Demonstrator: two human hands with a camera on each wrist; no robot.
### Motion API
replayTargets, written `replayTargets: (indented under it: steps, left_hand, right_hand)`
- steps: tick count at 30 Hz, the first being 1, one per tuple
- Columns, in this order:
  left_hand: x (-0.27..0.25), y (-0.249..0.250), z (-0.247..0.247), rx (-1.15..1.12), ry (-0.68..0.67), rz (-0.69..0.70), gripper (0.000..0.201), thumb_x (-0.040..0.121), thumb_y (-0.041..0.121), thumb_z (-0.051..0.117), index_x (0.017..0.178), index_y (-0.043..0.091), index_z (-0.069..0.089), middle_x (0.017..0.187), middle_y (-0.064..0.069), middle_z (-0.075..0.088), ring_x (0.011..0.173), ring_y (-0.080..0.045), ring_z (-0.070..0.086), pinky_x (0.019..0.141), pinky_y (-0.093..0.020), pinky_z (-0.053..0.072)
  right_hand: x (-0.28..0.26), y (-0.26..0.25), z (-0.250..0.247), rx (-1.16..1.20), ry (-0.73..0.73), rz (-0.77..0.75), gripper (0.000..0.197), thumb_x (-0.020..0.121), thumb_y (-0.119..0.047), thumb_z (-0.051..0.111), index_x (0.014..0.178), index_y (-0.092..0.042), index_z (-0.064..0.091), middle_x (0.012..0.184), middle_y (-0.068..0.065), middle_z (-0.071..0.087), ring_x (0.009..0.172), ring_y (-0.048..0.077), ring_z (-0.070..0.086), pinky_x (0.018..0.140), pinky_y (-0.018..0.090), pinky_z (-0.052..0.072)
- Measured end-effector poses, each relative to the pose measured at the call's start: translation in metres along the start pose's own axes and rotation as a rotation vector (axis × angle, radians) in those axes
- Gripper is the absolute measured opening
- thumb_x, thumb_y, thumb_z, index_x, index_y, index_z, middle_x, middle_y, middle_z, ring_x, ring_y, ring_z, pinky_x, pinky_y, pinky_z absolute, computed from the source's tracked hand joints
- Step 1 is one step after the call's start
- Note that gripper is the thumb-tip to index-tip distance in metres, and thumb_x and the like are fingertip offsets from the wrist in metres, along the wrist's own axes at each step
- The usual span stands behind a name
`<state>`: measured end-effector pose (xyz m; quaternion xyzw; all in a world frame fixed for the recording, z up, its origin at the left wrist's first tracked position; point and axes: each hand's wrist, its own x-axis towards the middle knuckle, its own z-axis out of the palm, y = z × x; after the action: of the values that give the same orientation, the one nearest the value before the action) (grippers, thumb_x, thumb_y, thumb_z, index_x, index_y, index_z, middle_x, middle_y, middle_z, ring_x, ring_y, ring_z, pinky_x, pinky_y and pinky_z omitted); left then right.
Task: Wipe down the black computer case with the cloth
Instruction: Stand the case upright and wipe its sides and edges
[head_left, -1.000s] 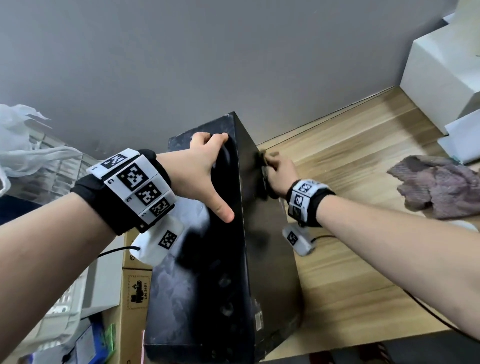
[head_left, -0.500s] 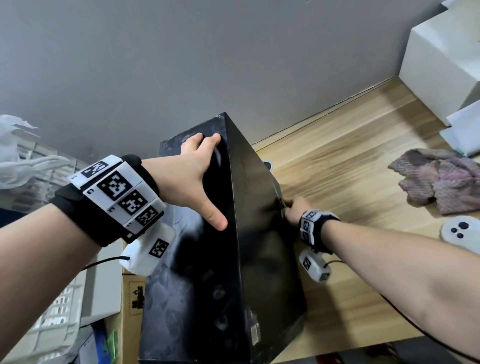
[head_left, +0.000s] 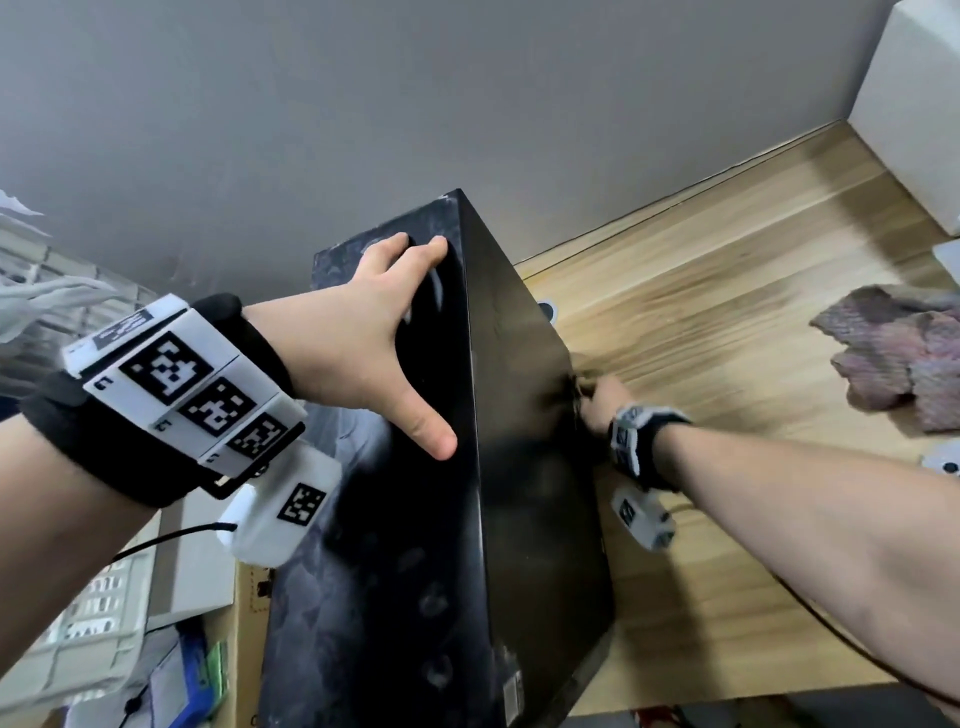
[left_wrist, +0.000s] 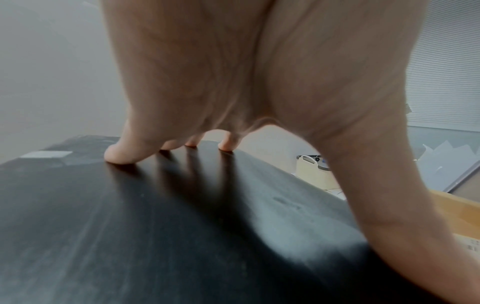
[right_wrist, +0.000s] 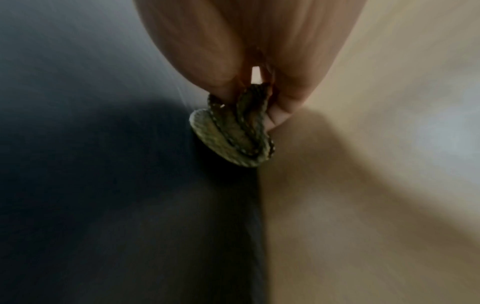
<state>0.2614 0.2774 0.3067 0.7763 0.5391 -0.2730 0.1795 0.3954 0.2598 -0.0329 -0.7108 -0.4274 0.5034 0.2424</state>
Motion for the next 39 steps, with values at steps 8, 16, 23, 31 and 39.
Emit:
replayTargets:
  steps: [8, 16, 23, 31, 39]
  left_hand:
    - [-0.001, -0.001, 0.001, -0.02, 0.023, 0.015, 0.16, 0.023, 0.061, 0.089, 0.15, 0.048, -0.007, 0.155, 0.031, -0.015, 0.148, -0.012, 0.02, 0.113, -0.03, 0.03]
    - [0.0, -0.004, 0.001, -0.023, 0.035, 0.025, 0.164, 0.014, 0.069, 0.085, 0.15, 0.048, -0.005, 0.157, 0.027, -0.013, 0.147, -0.014, 0.021, 0.115, -0.034, 0.029]
    - [0.0, -0.003, 0.002, -0.004, 0.06, 0.013, 0.166, 0.013, 0.069, 0.084, 0.151, 0.046, -0.003, 0.159, 0.023, -0.011, 0.147, -0.016, 0.022, 0.116, -0.038, 0.03]
    - [0.003, -0.008, 0.003, -0.005, 0.058, 0.017, 0.168, 0.008, 0.077, 0.08, 0.151, 0.047, -0.003, 0.159, 0.024, -0.011, 0.149, -0.014, 0.016, 0.118, -0.038, 0.025]
    - [0.002, -0.01, 0.004, -0.027, 0.059, 0.022, 0.163, 0.02, 0.067, 0.087, 0.152, 0.043, -0.005, 0.161, 0.017, -0.015, 0.151, -0.015, 0.009, 0.12, -0.039, 0.021]
  right_hand:
    - [0.019, -0.017, -0.006, 0.142, 0.003, 0.018, 0.03, 0.086, -0.008, 0.051, 0.111, -0.011, 0.068, 0.106, 0.011, 0.068, 0.1, 0.032, 0.064, 0.081, 0.028, 0.045]
    - [0.006, -0.06, -0.024, 0.314, 0.129, -0.222, 0.028, 0.087, -0.011, 0.053, 0.11, -0.013, 0.07, 0.094, -0.01, 0.058, 0.098, 0.016, 0.059, 0.089, 0.022, 0.043]
    - [-0.074, -0.016, -0.018, 0.127, 0.066, -0.351, 0.036, 0.088, -0.005, 0.056, 0.123, -0.01, 0.064, 0.111, 0.011, 0.06, 0.107, 0.021, 0.056, 0.093, 0.016, 0.034]
    - [-0.121, 0.087, 0.042, -0.006, -0.144, 0.026, 0.037, 0.094, -0.013, 0.052, 0.13, -0.011, 0.057, 0.131, 0.008, 0.061, 0.125, 0.025, 0.054, 0.103, 0.024, 0.037]
    - [-0.076, -0.037, -0.018, 0.307, 0.009, -0.2, 0.035, 0.091, -0.009, 0.052, 0.123, -0.016, 0.064, 0.114, 0.002, 0.069, 0.102, 0.013, 0.063, 0.09, 0.021, 0.045]
